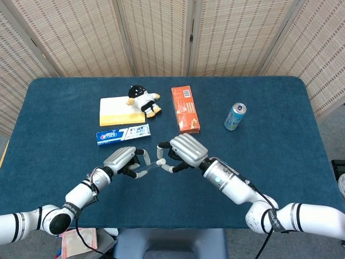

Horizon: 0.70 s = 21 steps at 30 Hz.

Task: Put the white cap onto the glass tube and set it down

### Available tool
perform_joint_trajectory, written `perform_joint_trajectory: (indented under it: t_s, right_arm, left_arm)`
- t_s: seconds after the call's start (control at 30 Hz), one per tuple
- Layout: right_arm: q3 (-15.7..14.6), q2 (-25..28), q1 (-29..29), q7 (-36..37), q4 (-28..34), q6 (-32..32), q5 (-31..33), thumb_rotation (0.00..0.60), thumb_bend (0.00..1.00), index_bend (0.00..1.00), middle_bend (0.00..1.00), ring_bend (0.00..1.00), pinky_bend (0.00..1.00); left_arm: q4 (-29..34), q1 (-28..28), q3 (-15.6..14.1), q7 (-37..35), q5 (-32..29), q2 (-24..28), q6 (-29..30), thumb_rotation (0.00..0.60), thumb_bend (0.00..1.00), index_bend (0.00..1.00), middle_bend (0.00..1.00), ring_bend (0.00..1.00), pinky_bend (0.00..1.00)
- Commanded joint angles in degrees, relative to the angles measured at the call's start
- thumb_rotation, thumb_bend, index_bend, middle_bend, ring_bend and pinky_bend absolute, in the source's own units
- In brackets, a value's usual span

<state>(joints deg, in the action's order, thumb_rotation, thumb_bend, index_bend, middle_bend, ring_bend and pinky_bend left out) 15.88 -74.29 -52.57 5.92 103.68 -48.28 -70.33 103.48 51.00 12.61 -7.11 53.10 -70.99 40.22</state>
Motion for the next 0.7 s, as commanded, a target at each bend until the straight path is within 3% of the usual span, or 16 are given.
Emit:
perform_joint_trajectory:
  t_s: [0.03, 0.7]
  right_arm:
    - [0.0, -0.07, -0.07, 0.12, -0.03, 0.18, 0.13, 0.6, 0.41, 0.61, 1.0, 1.0, 1.0]
    - [-0.39, -1.49, -1.0, -0.8, -1.21, 1.28, 1.0, 0.6, 0.41, 0.62, 1.0, 1.0, 1.0]
  left_arm:
    - [0.15, 0.02, 0.03, 0.13, 0.06, 0.08, 0.12, 0.6, 0.43, 0.59, 1.0, 1.0, 1.0]
    - [0.62, 0.51, 0.39, 0.14, -0.35, 0.38, -0.08, 0.6, 0.43, 0.6, 1.0, 1.0, 1.0]
